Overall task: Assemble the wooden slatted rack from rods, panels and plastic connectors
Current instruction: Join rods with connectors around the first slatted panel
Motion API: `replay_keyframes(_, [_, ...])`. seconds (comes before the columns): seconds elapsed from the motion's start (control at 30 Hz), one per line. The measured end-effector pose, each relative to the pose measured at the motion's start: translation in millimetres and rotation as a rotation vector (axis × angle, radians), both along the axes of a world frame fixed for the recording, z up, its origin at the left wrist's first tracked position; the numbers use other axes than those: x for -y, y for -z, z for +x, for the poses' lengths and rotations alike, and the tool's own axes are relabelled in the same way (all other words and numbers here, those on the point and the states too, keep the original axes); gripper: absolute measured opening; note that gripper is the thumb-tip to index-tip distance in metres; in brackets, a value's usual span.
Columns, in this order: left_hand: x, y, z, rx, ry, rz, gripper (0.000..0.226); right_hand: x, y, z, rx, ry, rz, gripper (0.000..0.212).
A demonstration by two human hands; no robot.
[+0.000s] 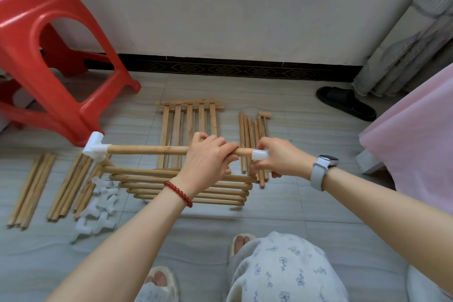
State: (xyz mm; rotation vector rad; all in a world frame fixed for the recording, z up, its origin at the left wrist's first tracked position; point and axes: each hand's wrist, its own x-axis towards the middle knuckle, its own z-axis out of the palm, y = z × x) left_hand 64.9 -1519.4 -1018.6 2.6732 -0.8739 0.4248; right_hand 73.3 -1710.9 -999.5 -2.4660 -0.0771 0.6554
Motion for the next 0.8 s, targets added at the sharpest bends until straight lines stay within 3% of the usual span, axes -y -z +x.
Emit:
replay_keyframes(0.17, [1.2, 0.4, -4.7, -0.017, -0.009, 0.002, 0.015, -6.1, -9.4, 5.3, 0.109, -0.119, -0.284, 0.035])
replay_keyframes(0.47, [8.9, -2.5, -6.5, -0.076, 0.01, -0.014, 0.021, -17.9, -10.3, 6.1, 0.08, -0.136, -0.36, 0.036])
replay_keyframes(0.57, [1.0, -11.1, -0.6, -0.083, -0.054, -0.076, 0.018, -12.0, -21.6, 13.6, 0.07, -0.104, -0.107, 0.074])
replay_keyframes(0.63, [-8.6, -21.0, 7.6, -0.093, -0.101, -0.148, 0.016, -8.5, -32.2, 16.7, 0.089, -0.04, 0.18, 0.092])
replay_keyframes(0.73, [-25.0, -40.5, 18.9, -0.141, -0.135, -0.281, 0.015, -12.5, -51.1, 19.6, 0.017, 0.098, 0.685, 0.08])
replay_keyframes(0.8, [-35.3, -54.6, 23.4, -0.203, -0.149, -0.388, 0.014, -22.1, -65.7, 19.0, 0.062, 0.057, 0.849, 0.06])
